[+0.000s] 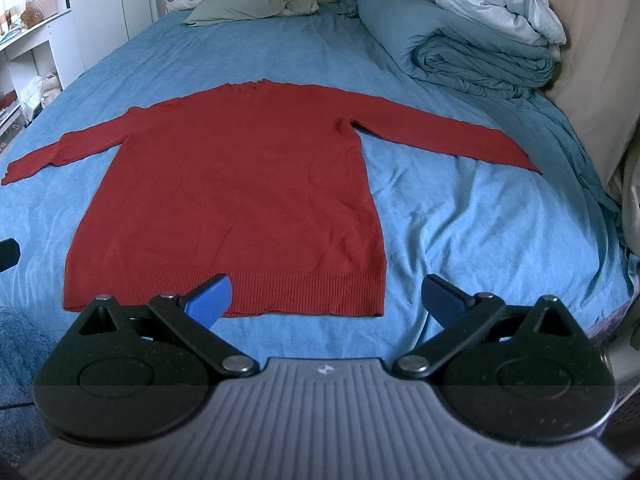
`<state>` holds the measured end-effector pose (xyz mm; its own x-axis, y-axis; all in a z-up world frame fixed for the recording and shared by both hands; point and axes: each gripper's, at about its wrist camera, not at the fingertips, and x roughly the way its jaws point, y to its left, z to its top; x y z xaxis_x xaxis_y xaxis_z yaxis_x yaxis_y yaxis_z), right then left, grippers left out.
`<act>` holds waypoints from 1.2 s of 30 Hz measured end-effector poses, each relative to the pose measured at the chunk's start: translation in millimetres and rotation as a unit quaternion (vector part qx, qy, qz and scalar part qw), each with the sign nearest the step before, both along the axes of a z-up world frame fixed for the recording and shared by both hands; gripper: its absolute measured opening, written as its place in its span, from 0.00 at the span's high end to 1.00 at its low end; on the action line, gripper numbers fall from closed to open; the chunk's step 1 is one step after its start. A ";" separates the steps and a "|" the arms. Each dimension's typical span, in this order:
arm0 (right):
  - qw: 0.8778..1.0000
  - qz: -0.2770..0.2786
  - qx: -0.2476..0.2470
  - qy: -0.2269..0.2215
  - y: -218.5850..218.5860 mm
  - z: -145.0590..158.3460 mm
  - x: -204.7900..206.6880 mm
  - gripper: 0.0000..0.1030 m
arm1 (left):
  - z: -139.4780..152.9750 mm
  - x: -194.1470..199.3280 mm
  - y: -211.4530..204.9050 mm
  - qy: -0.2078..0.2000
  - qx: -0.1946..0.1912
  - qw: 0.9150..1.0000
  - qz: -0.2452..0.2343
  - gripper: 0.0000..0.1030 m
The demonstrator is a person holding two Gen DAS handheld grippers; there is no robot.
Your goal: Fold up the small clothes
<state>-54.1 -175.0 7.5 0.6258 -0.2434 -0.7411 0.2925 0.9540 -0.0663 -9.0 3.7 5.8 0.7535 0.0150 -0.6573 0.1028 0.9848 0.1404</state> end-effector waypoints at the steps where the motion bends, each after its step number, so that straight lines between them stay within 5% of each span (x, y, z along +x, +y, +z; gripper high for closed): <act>1: 1.000 0.000 0.000 0.000 0.1 0.0 0.0 0.00 | -0.1 -0.3 0.5 0.000 0.000 1.000 0.000 0.00; 36: 1.000 0.002 -0.003 -0.005 2.7 2.6 -0.9 0.00 | 3.1 1.3 -0.2 -0.001 0.000 1.000 0.000 0.00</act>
<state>-54.9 -172.3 10.1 0.6338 -0.2455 -0.7335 0.2889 0.9548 -0.0699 -7.7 3.5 8.9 0.7550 0.0153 -0.6555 0.1026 0.9847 0.1411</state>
